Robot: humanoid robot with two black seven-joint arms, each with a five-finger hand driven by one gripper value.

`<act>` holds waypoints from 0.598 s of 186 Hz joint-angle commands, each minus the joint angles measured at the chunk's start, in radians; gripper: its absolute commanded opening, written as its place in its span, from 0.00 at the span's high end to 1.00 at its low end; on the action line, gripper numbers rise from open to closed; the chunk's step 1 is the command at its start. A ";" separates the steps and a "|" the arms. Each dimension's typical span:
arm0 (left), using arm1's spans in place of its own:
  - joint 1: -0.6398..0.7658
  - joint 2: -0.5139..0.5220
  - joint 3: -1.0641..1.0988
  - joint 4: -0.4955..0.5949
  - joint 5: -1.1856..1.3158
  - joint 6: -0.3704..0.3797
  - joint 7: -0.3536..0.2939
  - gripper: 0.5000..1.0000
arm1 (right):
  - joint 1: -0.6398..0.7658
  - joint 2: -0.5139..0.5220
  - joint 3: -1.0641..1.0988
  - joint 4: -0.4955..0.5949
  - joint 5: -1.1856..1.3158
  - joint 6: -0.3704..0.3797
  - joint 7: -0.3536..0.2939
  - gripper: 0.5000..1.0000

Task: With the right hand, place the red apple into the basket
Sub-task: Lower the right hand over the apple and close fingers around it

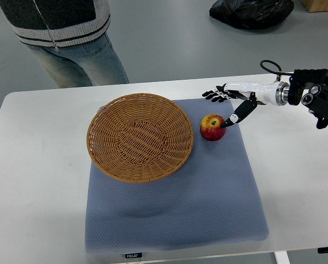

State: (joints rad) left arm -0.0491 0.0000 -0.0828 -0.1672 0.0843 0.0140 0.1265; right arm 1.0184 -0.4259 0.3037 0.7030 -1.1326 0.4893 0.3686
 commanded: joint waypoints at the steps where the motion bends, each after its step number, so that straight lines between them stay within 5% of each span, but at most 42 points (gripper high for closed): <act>1: 0.000 0.000 0.000 0.000 0.000 0.000 -0.001 0.00 | 0.019 -0.004 -0.021 0.029 -0.047 0.000 0.000 0.17; 56: 0.000 0.000 0.000 -0.002 0.000 -0.002 -0.001 0.00 | 0.019 0.018 -0.032 0.033 -0.139 -0.020 -0.011 0.17; 111: 0.000 0.000 0.000 -0.002 0.000 0.000 0.001 0.00 | 0.020 0.021 -0.146 0.033 -0.180 -0.117 -0.013 0.17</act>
State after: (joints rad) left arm -0.0491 0.0000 -0.0828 -0.1678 0.0843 0.0135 0.1268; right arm 1.0380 -0.4072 0.1858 0.7364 -1.3105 0.4074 0.3566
